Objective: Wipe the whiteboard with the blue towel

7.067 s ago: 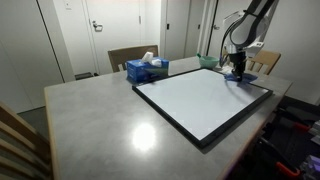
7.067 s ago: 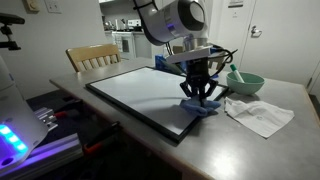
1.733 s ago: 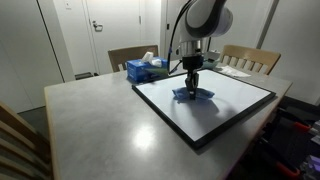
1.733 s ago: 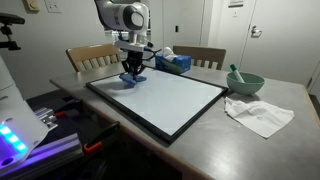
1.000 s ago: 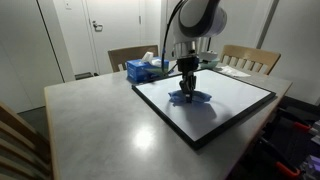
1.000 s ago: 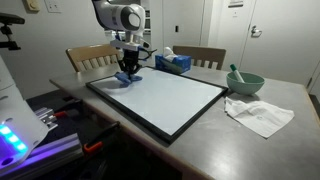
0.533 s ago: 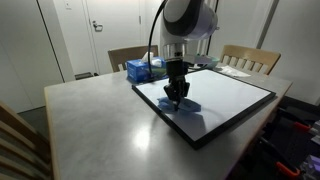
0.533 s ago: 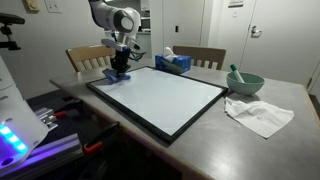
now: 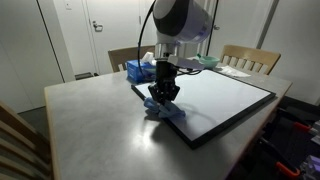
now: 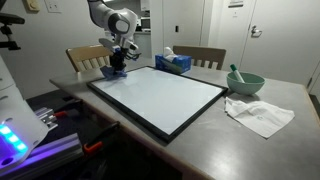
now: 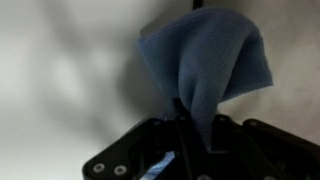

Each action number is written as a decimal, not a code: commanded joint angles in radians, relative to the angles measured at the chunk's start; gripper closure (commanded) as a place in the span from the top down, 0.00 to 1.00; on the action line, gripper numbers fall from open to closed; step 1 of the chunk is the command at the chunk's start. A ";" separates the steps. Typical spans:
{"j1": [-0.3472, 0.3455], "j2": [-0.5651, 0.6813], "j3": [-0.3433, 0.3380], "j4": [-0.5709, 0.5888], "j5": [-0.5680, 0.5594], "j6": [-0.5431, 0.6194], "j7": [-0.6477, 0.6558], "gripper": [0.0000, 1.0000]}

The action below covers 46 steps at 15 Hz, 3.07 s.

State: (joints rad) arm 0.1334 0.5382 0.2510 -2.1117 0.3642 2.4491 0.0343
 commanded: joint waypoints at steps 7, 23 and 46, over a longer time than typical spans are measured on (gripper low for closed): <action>0.102 -0.021 -0.037 -0.035 -0.079 0.012 0.162 0.04; 0.193 -0.128 -0.045 -0.250 -0.154 0.115 0.329 0.04; -0.003 -0.145 0.031 -0.479 -0.116 0.505 0.038 0.04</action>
State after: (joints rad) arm 0.2067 0.3260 0.2600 -2.5429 0.2201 2.9038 0.1618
